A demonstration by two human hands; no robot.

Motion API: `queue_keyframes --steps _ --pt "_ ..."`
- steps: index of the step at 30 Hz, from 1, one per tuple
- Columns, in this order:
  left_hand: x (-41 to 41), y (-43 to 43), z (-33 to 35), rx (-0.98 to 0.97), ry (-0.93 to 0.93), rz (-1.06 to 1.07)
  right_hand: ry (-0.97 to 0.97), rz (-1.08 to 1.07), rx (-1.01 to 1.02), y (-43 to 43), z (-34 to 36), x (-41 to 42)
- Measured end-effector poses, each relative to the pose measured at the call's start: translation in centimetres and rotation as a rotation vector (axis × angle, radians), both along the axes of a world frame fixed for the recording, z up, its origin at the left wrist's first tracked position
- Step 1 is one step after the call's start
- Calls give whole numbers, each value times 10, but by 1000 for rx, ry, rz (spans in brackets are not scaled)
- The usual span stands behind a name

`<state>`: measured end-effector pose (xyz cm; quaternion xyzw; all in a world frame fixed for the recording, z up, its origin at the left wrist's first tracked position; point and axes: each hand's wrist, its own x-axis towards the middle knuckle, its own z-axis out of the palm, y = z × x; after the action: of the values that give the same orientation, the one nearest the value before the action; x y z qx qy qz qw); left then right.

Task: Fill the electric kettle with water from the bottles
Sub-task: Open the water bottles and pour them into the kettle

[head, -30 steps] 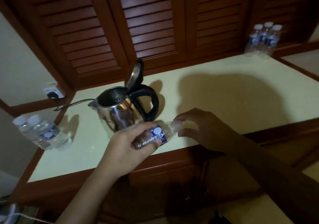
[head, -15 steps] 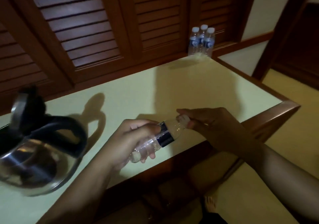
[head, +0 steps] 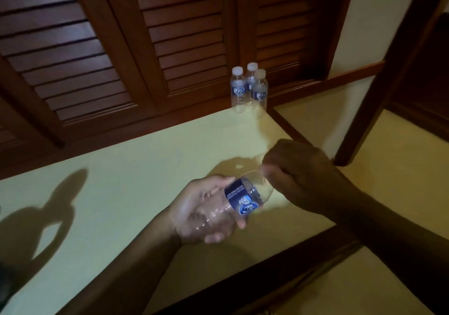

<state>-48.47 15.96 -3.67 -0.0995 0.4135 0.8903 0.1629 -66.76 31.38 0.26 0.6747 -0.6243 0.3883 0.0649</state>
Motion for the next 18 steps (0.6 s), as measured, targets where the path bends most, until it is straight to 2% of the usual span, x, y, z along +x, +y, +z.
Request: queue_keyframes --steps 2,3,5,7,8,9,11,13,15,18 --pt "-18 6 6 -202 15 207 38 -35 -11 -15 -1 -23" --pt "-26 7 7 -396 60 329 49 -95 18 -22 -3 -33" --pt "-38 10 2 -984 212 536 -86 -253 259 -34 -6 -50" --pt "-47 11 -8 -1697 341 677 -309 -329 437 -42 -11 -64" --pt "-53 11 -14 -1952 343 722 -371 -321 431 -44 -13 -71" --pt "-59 11 -18 -2059 284 740 -422 -303 406 -46 -14 -77" --pt "-72 9 -16 -1939 115 712 -521 -239 336 -46 -15 -90" --pt "-81 7 -15 -1663 32 655 -587 -175 236 -49 -16 -103" --pt "-88 2 -13 -1475 -31 659 -636 -113 160 -53 -17 -113" --pt "-101 -6 -9 -1389 -68 638 -682 -42 115 -62 -21 -124"
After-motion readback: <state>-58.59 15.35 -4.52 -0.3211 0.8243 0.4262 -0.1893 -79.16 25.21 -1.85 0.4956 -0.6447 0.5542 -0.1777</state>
